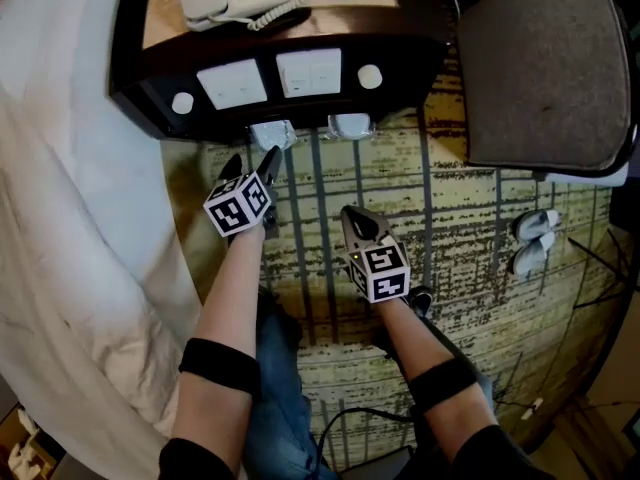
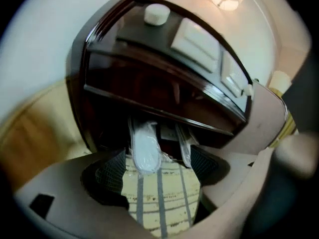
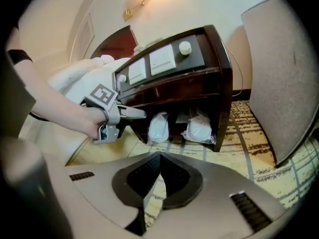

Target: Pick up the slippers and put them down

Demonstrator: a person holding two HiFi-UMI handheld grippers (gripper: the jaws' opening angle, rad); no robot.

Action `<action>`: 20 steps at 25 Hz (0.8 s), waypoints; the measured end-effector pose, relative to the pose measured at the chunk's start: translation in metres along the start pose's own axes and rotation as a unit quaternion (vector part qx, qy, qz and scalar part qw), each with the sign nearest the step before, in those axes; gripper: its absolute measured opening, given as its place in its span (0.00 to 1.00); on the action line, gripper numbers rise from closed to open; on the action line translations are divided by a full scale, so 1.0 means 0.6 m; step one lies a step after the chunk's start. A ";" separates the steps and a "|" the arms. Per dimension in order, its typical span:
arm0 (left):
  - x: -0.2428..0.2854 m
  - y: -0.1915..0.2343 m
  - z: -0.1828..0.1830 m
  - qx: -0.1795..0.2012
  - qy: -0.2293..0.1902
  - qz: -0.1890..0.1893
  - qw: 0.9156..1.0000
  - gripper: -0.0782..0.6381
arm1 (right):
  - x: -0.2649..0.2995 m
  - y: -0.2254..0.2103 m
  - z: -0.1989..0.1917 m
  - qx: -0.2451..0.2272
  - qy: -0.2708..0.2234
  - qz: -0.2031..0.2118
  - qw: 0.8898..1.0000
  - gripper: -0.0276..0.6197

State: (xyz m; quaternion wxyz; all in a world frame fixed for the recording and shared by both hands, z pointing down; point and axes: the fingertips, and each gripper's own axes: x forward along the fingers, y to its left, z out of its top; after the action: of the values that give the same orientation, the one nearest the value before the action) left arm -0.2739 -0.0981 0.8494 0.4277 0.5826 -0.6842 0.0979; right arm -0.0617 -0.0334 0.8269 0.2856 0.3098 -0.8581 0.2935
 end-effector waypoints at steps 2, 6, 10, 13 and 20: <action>-0.078 -0.044 0.002 0.047 0.021 -0.001 0.999 0.54 | -0.057 0.008 0.035 -0.005 0.006 0.000 1.000 0.05; -0.246 -0.145 0.053 0.094 0.021 -0.025 0.995 0.21 | -0.189 0.039 0.130 -0.010 0.012 0.003 1.000 0.05; -0.433 -0.250 0.130 0.136 0.015 -0.053 0.989 0.11 | -0.352 0.090 0.235 -0.024 0.008 0.016 1.000 0.05; -0.565 -0.324 0.216 0.169 -0.005 -0.070 0.983 0.11 | -0.465 0.123 0.325 -0.030 -0.006 0.023 0.999 0.05; -0.819 -0.436 0.367 0.198 -0.058 -0.070 0.976 0.11 | -0.704 0.168 0.511 -0.038 -0.066 0.029 0.997 0.04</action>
State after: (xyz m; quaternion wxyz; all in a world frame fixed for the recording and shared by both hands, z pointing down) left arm -0.1691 0.0342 0.2750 0.2689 0.7068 -0.6325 0.1676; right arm 0.0460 -0.0244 0.3064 0.2310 0.2924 -0.8944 0.2472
